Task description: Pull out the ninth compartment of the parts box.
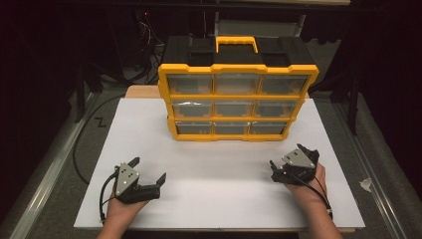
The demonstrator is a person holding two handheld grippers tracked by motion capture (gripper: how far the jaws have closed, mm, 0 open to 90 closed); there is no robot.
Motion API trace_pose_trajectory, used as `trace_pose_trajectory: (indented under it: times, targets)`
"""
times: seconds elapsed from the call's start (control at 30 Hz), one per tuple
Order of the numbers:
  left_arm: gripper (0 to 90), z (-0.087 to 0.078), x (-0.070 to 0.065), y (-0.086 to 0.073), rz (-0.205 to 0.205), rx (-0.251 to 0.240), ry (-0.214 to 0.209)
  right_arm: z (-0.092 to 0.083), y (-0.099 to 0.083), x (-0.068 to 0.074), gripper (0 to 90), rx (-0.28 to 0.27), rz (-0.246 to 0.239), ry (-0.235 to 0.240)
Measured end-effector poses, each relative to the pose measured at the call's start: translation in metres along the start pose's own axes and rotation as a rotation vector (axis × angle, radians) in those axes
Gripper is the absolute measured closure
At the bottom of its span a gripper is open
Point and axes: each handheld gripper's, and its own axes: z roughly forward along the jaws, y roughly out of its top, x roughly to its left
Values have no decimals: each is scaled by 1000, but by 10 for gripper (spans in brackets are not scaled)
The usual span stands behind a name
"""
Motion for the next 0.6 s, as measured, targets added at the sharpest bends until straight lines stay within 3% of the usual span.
trace_pose_trajectory:
  times: [0.2, 0.3, 0.4, 0.6]
  targets:
    - [2, -1, -1, 0, 3, -20, -20, -1, 2, 4, 9, 3, -64, -22]
    - [2, -1, -2, 0, 28, -19, -1, -2, 3, 7, 9, 3, -100, -30]
    - [2, -1, -2, 0, 18, -21, -5, -2, 4, 9, 9, 3, -124, -34]
    - [2, -1, -1, 0, 14, -23, -11, -3, 6, 16, 9, 9, -219, -58]
